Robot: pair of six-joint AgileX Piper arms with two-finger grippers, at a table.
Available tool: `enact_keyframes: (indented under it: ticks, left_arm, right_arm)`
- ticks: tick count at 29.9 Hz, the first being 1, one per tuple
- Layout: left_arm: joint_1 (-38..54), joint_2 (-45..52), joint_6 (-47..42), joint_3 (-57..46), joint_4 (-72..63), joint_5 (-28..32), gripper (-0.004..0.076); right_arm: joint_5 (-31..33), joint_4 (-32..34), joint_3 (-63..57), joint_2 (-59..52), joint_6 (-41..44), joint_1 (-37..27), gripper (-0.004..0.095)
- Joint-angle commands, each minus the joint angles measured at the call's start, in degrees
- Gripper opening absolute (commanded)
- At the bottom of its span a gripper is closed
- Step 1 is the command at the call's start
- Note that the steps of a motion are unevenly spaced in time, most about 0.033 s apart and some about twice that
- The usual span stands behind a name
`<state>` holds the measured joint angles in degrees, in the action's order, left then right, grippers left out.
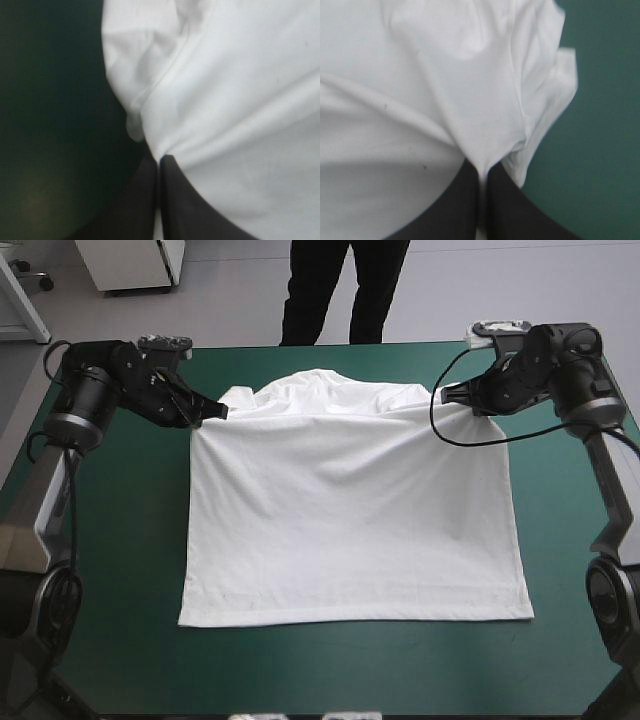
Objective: Fold the cloth
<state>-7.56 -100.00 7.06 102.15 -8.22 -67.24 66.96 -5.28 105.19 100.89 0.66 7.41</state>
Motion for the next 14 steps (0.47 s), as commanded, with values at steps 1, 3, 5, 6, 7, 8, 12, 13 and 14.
enact_keyframes:
  ticks: [1,3,5,6,7,8,12,13,14]
  left_arm:
    - [-0.34,6.69,0.08,5.02,-1.07,0.5,-0.0009]
    - [-0.34,8.31,0.08,6.87,-1.72,0.15,-0.0009]
    - [-0.34,9.95,0.08,8.79,-2.91,0.15,-0.0009]
    - [-0.34,10.71,0.08,9.62,-2.8,0.15,-0.0009]
    - [-0.34,11.48,0.08,10.84,-2.8,0.15,-0.0009]
    - [-0.34,12.21,0.08,11.63,-2.92,0.15,-0.0009]
    - [-0.34,14.41,0.08,15.27,-2.81,0.77,-0.0009]
    - [-0.34,14.82,0.08,16.24,-2.81,1.09,-0.0009]
    - [-0.34,15.11,0.08,16.65,-2.81,1.49,-0.0009]
  right_arm:
    - [-0.28,0.26,4.32,-6.94,-0.66,-0.08,-0.0017]
    - [0.36,0.26,5.76,-8.78,-0.66,-0.08,-0.0017]
    - [0.64,0.26,7.34,-10.67,-0.66,-0.08,-0.0017]
    - [0.64,0.26,8.22,-11.6,-0.66,-0.08,-0.0017]
    - [0.64,0.26,9.17,-12.48,-0.66,-0.08,-0.0017]
    - [0.64,0.26,10.17,-13.23,-0.66,-0.08,-0.0017]
    - [0.64,0.26,14.16,-15.17,-0.66,-0.08,-0.0017]
    - [0.64,0.26,15.2,-15.35,-0.66,-0.08,-0.0017]
    - [0.64,0.26,16.17,-15.59,-0.66,-0.08,-0.0017]
